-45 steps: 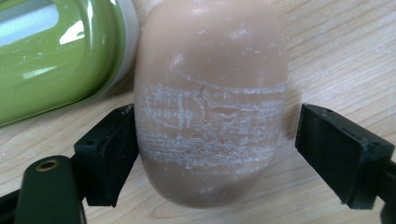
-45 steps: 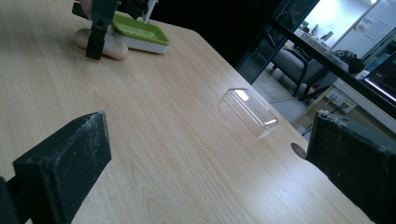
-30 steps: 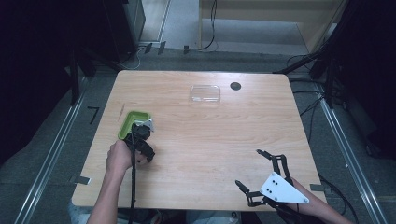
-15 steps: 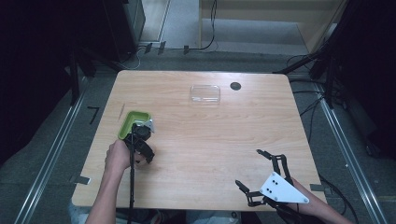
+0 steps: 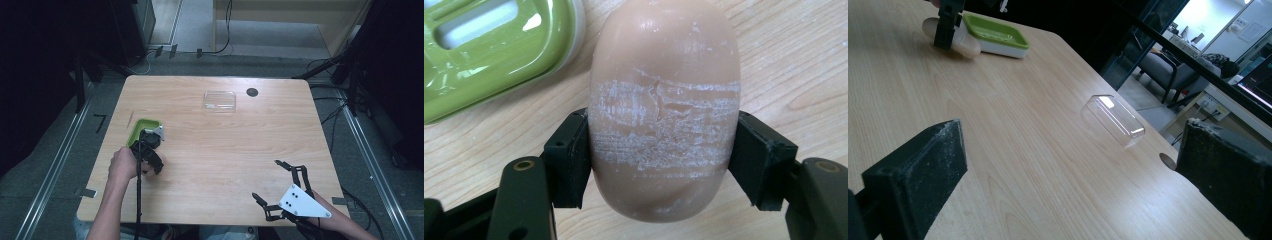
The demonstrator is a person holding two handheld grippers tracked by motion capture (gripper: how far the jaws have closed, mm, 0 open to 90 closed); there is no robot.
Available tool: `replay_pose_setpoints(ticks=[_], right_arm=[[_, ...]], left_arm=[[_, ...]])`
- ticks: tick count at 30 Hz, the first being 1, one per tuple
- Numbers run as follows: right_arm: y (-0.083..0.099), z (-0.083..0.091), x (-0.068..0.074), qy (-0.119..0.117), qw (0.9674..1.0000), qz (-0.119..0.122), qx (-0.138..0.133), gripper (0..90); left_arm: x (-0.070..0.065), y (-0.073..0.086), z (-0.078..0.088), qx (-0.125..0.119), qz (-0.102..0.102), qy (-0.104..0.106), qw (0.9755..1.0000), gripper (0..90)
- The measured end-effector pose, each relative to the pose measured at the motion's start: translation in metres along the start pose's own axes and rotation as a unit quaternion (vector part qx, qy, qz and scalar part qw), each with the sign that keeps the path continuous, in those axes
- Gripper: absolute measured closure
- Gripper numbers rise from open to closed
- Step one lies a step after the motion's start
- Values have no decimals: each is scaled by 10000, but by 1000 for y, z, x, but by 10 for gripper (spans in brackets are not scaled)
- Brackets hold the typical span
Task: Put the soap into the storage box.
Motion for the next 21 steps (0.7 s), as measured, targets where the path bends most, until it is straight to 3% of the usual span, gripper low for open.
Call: replay_pose_setpoints(ticks=[21], right_arm=[[0,0,0,6,10000,-8,-6,0]], left_arm=[[7,-3,21,-5,-95,25,10000,333]])
Point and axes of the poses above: each handheld gripper's, and its own axes: z roughly backward along the jaws, y roughly out of its underside, x roughly to its left, the point moved 5 cm from there along -z, roughly forward along the jaws
